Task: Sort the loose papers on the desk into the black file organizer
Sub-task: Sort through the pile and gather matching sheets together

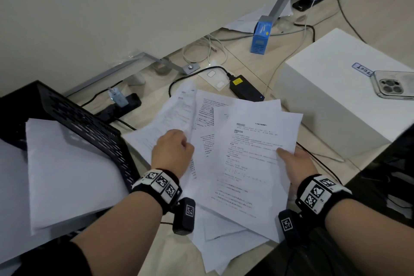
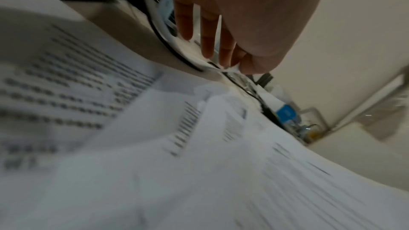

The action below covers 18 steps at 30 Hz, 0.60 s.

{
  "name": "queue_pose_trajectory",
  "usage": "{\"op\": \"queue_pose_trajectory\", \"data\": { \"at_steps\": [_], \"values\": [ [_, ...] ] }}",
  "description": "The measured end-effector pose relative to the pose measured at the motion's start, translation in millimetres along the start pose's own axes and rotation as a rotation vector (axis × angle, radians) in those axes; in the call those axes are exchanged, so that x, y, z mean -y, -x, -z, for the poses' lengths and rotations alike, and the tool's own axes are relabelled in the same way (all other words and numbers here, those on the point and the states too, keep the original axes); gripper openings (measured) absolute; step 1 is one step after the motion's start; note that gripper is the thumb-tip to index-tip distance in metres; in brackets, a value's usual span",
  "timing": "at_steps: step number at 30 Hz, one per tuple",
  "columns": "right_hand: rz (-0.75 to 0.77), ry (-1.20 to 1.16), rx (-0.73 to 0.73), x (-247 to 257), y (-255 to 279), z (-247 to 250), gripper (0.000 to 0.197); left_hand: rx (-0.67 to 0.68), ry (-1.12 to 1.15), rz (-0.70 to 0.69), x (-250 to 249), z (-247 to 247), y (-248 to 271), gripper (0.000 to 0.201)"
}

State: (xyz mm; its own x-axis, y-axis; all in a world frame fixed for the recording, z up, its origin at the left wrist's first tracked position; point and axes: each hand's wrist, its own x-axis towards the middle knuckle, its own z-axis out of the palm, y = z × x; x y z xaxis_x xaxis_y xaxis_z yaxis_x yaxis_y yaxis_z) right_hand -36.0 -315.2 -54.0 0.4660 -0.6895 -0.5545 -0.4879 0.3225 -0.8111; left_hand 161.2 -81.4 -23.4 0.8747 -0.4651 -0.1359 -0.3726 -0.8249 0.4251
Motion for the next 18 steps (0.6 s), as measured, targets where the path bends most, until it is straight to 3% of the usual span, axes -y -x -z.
{"op": "queue_pose_trajectory", "data": {
  "at_steps": [2, 7, 9, 12, 15, 18],
  "values": [
    [-0.006, 0.034, 0.044, 2.0, 2.0, -3.4, 0.014, 0.035, 0.069, -0.089, -20.3, -6.5, 17.5, 0.017],
    [-0.020, 0.017, 0.148, 4.4, 14.1, -8.0, 0.045, 0.233, 0.191, -0.230, -61.3, -43.6, 61.4, 0.016],
    [-0.004, 0.009, 0.220, 4.6, 22.0, -9.6, 0.039, 0.394, 0.220, -0.317, -76.8, -57.0, 74.7, 0.018],
    [0.023, 0.060, 0.277, 0.7, 28.5, -7.6, 0.008, 0.543, 0.280, -0.429, -84.5, -67.6, 87.7, 0.025],
    [0.058, 0.228, 0.257, -8.0, 22.9, 0.3, 0.016, 0.430, 0.325, -0.322, -67.8, -65.8, 83.7, 0.037],
    [0.029, 0.168, 0.256, -5.4, 24.1, 8.9, 0.015, 0.224, 0.260, 0.004, -37.8, -51.6, 64.2, 0.075]
  ]
}}
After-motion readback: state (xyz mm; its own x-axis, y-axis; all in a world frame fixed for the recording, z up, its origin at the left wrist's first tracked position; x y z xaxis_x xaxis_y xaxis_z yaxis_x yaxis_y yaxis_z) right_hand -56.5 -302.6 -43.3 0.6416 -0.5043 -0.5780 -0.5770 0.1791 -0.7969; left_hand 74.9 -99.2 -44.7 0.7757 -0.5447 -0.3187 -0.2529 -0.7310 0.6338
